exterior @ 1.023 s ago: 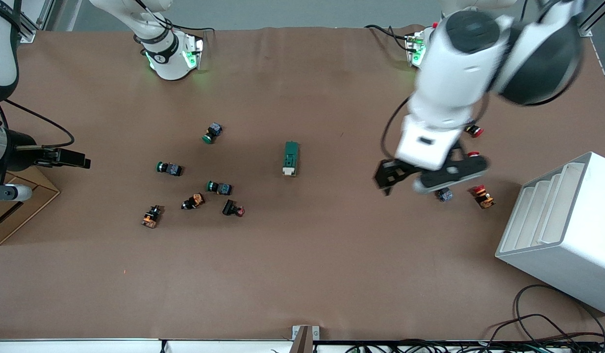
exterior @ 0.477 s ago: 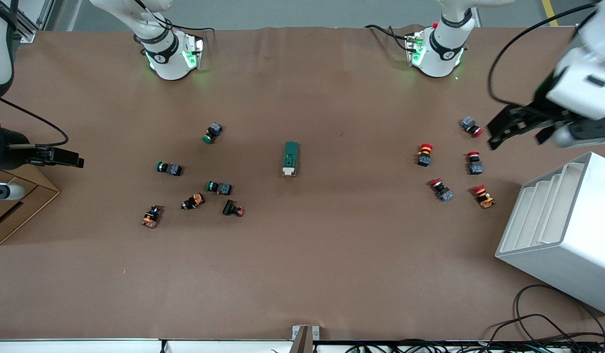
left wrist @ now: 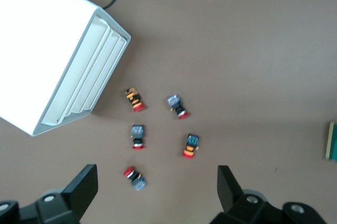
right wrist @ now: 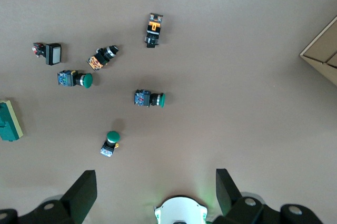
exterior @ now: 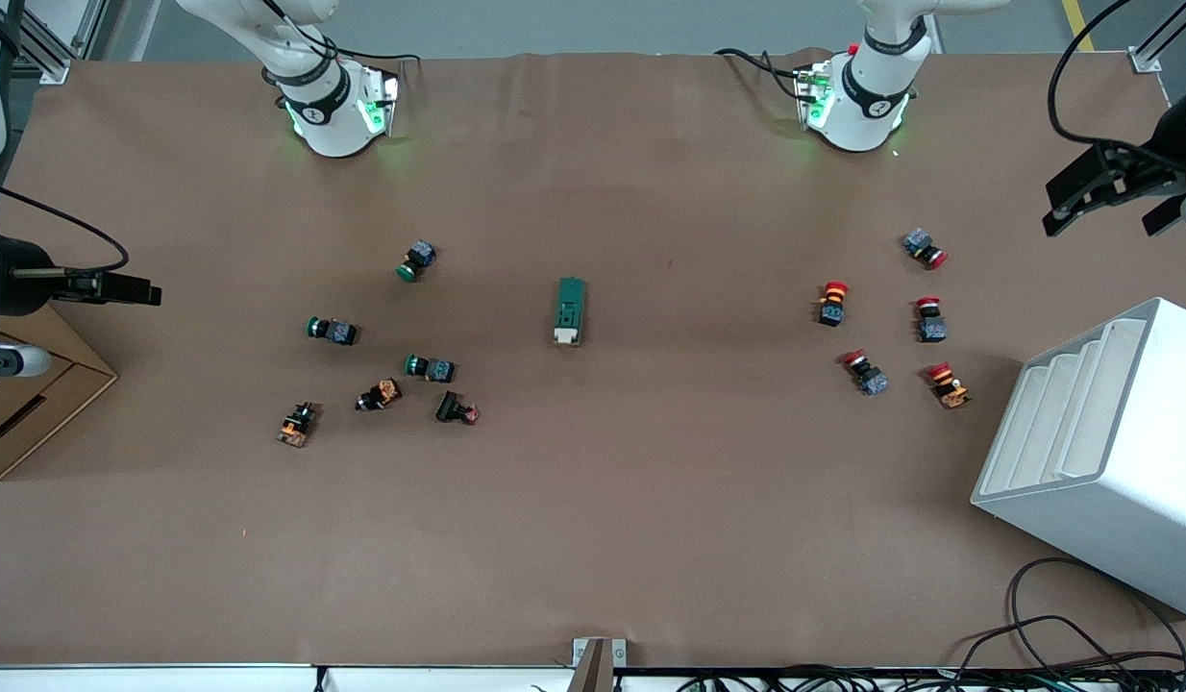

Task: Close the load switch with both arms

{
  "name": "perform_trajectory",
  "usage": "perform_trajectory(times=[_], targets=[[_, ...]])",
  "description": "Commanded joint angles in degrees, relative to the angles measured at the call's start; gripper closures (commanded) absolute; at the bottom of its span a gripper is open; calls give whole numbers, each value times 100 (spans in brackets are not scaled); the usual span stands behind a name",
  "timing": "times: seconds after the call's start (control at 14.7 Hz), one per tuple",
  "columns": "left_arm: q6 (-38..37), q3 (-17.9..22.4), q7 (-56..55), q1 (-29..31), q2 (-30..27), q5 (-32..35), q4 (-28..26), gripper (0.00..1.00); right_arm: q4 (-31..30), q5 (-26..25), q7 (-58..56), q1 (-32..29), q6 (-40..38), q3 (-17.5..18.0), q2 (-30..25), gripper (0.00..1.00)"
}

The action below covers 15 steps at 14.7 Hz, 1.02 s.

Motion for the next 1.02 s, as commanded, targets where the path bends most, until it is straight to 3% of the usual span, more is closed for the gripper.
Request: perform_trajectory(times=[0.0, 0.27, 0.48, 0.61, 0.95], targets=[[-70, 59, 253, 67, -375, -79, -433, 0, -43, -46, -8, -65, -56, 91, -225, 0], [26, 33, 297, 67, -762, -334, -944, 0, -323, -90, 1, 180, 6, 38, -620, 0], [280, -46, 297, 32, -947, -334, -1329, 0, -806, -90, 9, 488, 128, -295, -1006, 0], [483, -72, 297, 32, -1053, -334, -1550, 0, -939, -90, 9, 524, 190, -322, -1165, 0], [519, -134, 297, 23, -851, -360, -1332, 0, -1299, -63, 9, 550, 480, -393, -1552, 0]])
